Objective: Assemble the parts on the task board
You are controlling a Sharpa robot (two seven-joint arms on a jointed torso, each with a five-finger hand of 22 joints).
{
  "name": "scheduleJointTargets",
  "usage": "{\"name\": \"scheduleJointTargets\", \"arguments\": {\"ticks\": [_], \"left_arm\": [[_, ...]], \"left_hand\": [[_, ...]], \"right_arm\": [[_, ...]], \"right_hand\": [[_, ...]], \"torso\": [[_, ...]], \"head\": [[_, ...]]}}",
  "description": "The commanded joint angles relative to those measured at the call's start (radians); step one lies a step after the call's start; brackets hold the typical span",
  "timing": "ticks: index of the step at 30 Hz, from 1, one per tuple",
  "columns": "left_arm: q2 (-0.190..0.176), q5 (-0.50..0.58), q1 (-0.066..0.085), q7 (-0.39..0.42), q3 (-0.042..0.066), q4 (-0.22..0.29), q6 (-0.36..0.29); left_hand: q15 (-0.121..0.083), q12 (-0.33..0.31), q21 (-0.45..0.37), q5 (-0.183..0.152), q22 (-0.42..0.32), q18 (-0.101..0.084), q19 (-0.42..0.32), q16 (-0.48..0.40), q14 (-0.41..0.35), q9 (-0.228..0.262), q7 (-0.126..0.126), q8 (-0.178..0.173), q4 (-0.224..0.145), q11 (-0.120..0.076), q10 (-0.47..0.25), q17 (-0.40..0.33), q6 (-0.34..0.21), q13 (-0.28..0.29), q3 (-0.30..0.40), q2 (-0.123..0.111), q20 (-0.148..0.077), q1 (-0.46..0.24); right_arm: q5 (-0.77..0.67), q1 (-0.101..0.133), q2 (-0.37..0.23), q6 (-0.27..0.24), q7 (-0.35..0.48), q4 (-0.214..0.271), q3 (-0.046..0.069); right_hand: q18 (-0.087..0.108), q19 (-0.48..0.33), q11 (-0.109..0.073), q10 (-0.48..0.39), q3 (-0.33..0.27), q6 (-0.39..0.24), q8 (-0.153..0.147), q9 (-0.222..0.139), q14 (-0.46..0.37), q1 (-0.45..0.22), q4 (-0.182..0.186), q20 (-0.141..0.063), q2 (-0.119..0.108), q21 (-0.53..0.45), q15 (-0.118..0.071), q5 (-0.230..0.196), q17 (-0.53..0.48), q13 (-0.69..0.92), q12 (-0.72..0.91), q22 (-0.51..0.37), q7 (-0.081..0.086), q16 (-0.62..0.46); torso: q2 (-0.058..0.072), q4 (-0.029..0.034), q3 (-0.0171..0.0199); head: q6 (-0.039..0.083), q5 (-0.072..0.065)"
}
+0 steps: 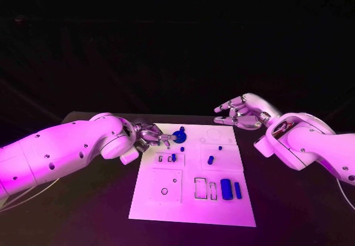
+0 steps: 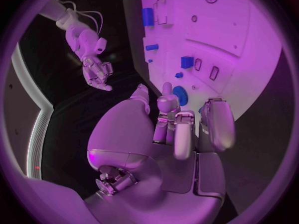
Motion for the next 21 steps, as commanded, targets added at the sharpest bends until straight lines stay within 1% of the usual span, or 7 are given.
{"name": "scheduleJointTargets", "arguments": {"ticks": [1, 6, 7, 9, 11, 16, 21], "left_arm": [[0.033, -0.220, 0.009, -0.168, -0.001, -0.026, 0.162], [0.088, -0.273, 0.022, -0.213, -0.007, -0.067, 0.188], [0.101, -0.282, 0.024, -0.221, -0.009, -0.078, 0.190], [0.118, -0.292, 0.027, -0.231, -0.011, -0.092, 0.195], [0.133, -0.299, 0.029, -0.240, -0.014, -0.107, 0.202], [0.162, -0.305, 0.032, -0.251, -0.018, -0.137, 0.225], [0.189, -0.306, 0.032, -0.256, -0.025, -0.167, 0.248]], "left_hand": [[-0.008, 0.040, 0.025, -0.004, 0.034, -0.018, 0.026, 0.002, 0.107, 0.020, -0.014, 0.028, 0.008, -0.011, 0.016, 0.263, 0.017, 0.042, -0.031, -0.005, -0.006, -0.026], [-0.021, 0.101, 0.065, -0.005, 0.090, -0.027, 0.039, 0.002, 0.107, 0.090, -0.033, 0.103, 0.006, -0.027, 0.035, 0.263, 0.014, 0.107, -0.082, 0.010, -0.021, -0.021], [-0.024, 0.116, 0.075, -0.005, 0.104, -0.030, 0.042, 0.002, 0.107, 0.123, -0.036, 0.134, 0.005, -0.031, 0.038, 0.263, 0.000, 0.122, -0.098, 0.017, -0.024, -0.011], [-0.026, 0.127, 0.082, -0.004, 0.114, -0.031, 0.042, 0.002, 0.107, 0.163, -0.040, 0.171, 0.005, -0.033, 0.039, 0.263, -0.017, 0.136, -0.117, 0.025, -0.026, -0.004], [-0.027, 0.134, 0.087, -0.003, 0.122, -0.032, 0.043, 0.002, 0.107, 0.199, -0.043, 0.203, 0.005, -0.035, 0.040, 0.263, -0.034, 0.144, -0.135, 0.030, -0.029, -0.003], [-0.030, 0.141, 0.094, -0.005, 0.132, -0.034, 0.044, 0.002, 0.107, 0.251, -0.043, 0.245, 0.006, -0.038, 0.041, 0.263, -0.066, 0.153, -0.164, 0.039, -0.028, -0.009], [-0.030, 0.146, 0.098, -0.005, 0.139, -0.035, 0.044, 0.002, 0.107, 0.290, -0.045, 0.275, 0.006, -0.039, 0.042, 0.263, -0.089, 0.160, -0.186, 0.045, -0.029, -0.012]], "right_arm": [[0.070, 0.002, -0.005, 0.035, 0.024, -0.006, 0.000], [0.073, 0.004, -0.004, 0.038, 0.018, -0.019, 0.000], [0.073, 0.004, -0.003, 0.038, 0.016, -0.022, 0.000], [0.073, 0.004, -0.002, 0.039, 0.013, -0.025, 0.000], [0.073, 0.004, -0.001, 0.039, 0.010, -0.028, -0.001], [0.071, 0.004, 0.001, 0.039, 0.004, -0.034, -0.001], [0.070, 0.004, 0.004, 0.041, -0.001, -0.037, -0.001]], "right_hand": [[0.014, 0.003, 0.001, 0.003, 0.001, 0.000, 0.002, 0.000, 0.052, 0.007, -0.006, -0.001, 0.001, -0.003, 0.003, 0.003, 0.018, 0.003, 0.007, 0.016, 0.000, -0.007], [0.014, 0.002, 0.001, 0.006, 0.001, 0.001, 0.002, 0.000, 0.051, 0.008, -0.006, -0.001, 0.003, -0.005, 0.003, 0.005, 0.015, 0.006, 0.011, 0.014, 0.000, -0.010], [0.015, 0.001, 0.001, 0.007, 0.001, 0.001, 0.003, 0.000, 0.050, 0.008, -0.006, -0.001, 0.003, -0.006, 0.003, 0.006, 0.013, 0.007, 0.012, 0.013, 0.000, -0.011], [0.015, 0.001, 0.001, 0.007, 0.001, 0.001, 0.002, 0.000, 0.050, 0.008, -0.006, -0.001, 0.003, -0.006, 0.003, 0.006, 0.013, 0.007, 0.012, 0.012, 0.000, -0.011], [0.015, -0.001, 0.001, 0.007, 0.000, 0.001, 0.002, 0.000, 0.049, 0.008, -0.006, -0.001, 0.002, -0.007, 0.003, 0.006, 0.009, 0.006, 0.011, 0.010, 0.000, -0.014], [0.016, -0.003, 0.001, 0.006, 0.000, 0.000, 0.002, 0.000, 0.049, 0.008, -0.006, -0.001, 0.002, -0.009, 0.003, 0.007, 0.006, 0.005, 0.010, 0.006, 0.000, -0.017], [0.017, -0.006, 0.001, 0.006, 0.000, 0.000, 0.002, -0.001, 0.048, 0.008, -0.006, -0.001, 0.002, -0.011, 0.003, 0.007, 0.002, 0.004, 0.009, 0.002, 0.000, -0.020]], "torso": [[-0.008, -0.0005, 0.0042], [-0.011, -0.0020, 0.0041], [-0.011, -0.0026, 0.0040], [-0.011, -0.0009, 0.0038], [-0.010, -0.0014, 0.0034], [-0.010, -0.0019, 0.0026], [-0.008, -0.0023, 0.0023]], "head": [[-0.002, 0.004], [-0.006, 0.008], [-0.006, 0.010], [-0.007, 0.009], [-0.009, 0.009], [-0.011, 0.010], [-0.016, 0.010]]}}
